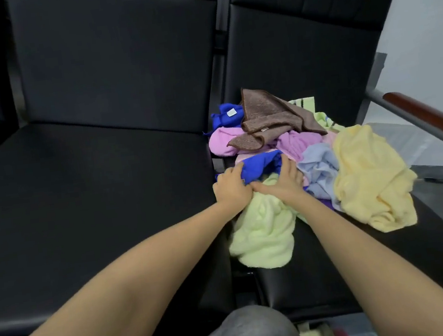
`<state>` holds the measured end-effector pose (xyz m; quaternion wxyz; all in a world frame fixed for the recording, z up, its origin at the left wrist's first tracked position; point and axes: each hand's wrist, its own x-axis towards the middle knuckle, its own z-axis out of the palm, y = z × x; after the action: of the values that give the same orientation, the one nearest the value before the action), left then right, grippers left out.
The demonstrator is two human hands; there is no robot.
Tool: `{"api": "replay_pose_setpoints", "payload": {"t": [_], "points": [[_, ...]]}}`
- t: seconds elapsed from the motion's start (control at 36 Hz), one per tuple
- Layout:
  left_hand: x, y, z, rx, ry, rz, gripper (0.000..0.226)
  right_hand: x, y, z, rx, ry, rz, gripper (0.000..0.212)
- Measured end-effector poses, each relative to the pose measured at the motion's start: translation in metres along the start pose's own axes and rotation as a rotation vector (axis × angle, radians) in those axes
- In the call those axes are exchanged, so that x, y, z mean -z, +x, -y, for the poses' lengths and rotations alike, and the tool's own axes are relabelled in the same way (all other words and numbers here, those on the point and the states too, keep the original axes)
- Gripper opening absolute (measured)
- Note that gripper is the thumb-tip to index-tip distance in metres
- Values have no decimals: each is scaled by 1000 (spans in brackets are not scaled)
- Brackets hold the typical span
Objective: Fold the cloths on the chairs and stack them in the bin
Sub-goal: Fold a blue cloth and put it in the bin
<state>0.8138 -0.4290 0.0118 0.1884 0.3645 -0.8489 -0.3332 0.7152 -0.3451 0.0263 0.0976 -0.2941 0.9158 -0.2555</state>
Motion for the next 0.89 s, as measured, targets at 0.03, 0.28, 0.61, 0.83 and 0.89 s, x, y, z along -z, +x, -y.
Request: {"api": "replay_pose_setpoints", "payload": {"t": [0.03, 0.28, 0.61, 0.83, 0.89], "points": [[0, 2, -1, 14, -18, -32, 49, 0, 0, -4, 5, -33, -3, 120], [69, 8, -24, 36, -1218, -296, 29, 6, 2, -8, 37, 79, -48, 110], [143, 23, 19, 257, -1357, -378, 20, 21, 5, -22, 56, -221, -130, 49], [167, -2, 37, 51, -794, 11, 21, 19, -6, 72, -141, -89, -20, 56], [178, -8, 40, -73, -624, 54, 17, 15, -13, 103, 77, 371, -1, 41]]}}
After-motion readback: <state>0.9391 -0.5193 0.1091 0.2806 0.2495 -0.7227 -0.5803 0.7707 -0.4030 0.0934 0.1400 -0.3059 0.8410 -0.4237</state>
